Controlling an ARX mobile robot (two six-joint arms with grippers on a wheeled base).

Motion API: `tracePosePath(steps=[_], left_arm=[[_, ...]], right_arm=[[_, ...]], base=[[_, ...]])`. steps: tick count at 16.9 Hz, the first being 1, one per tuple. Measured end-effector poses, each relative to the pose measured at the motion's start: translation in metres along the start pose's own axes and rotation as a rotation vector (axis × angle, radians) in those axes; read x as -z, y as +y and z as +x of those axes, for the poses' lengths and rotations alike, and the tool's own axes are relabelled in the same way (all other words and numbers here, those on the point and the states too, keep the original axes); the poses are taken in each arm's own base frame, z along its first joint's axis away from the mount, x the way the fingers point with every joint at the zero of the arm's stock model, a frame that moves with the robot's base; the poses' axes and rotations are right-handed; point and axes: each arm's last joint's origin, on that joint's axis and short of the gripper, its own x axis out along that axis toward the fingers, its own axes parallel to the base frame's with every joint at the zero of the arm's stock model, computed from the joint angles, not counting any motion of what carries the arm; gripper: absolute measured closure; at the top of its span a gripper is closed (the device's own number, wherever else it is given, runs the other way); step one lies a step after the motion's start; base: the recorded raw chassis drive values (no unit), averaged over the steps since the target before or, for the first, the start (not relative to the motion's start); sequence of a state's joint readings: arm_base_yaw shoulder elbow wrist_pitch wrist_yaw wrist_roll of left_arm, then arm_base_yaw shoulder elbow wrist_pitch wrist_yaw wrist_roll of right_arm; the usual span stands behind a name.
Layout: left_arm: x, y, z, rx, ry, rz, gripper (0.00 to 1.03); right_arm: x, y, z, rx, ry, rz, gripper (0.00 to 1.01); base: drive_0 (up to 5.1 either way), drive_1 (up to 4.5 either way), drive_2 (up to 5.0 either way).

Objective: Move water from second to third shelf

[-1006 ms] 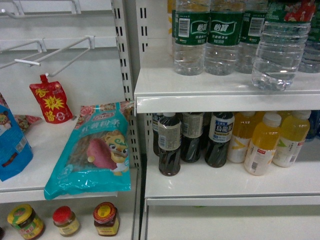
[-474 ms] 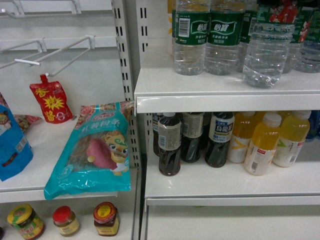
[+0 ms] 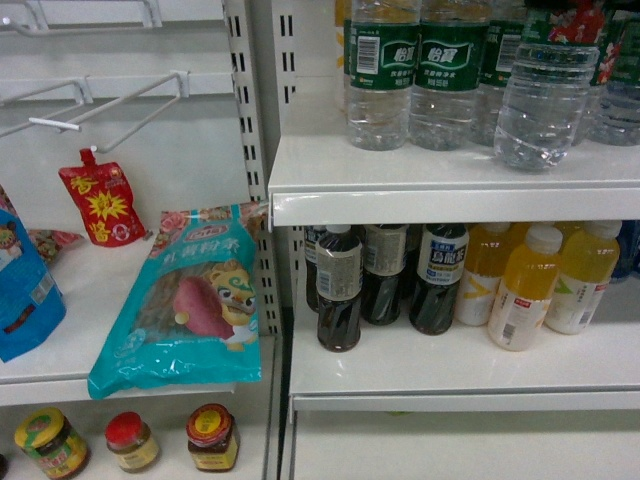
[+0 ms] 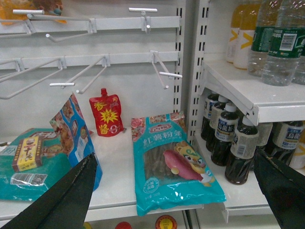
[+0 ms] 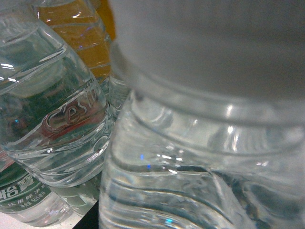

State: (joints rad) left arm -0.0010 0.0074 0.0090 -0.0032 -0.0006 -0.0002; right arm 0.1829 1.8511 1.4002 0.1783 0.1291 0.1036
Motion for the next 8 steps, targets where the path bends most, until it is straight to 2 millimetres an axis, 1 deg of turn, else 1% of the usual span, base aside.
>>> tracePosePath(steps=[6,8], left_arm=[[0.0001,0.0000,0.0000,0.000,0.000,0.000,0.05],[0.0001,0.0000,0.0000,0.000,0.000,0.000,0.05]], right_arm=[[0.0047,-0.0008,0.0003,-0.016,-0.001,-0.018,0.58],[0.0047,-0.0012,0.0003,-0.016,-0.001,-0.018,0.55]], base=[[0.0,0.00,0.0],[0.0,0.00,0.0]])
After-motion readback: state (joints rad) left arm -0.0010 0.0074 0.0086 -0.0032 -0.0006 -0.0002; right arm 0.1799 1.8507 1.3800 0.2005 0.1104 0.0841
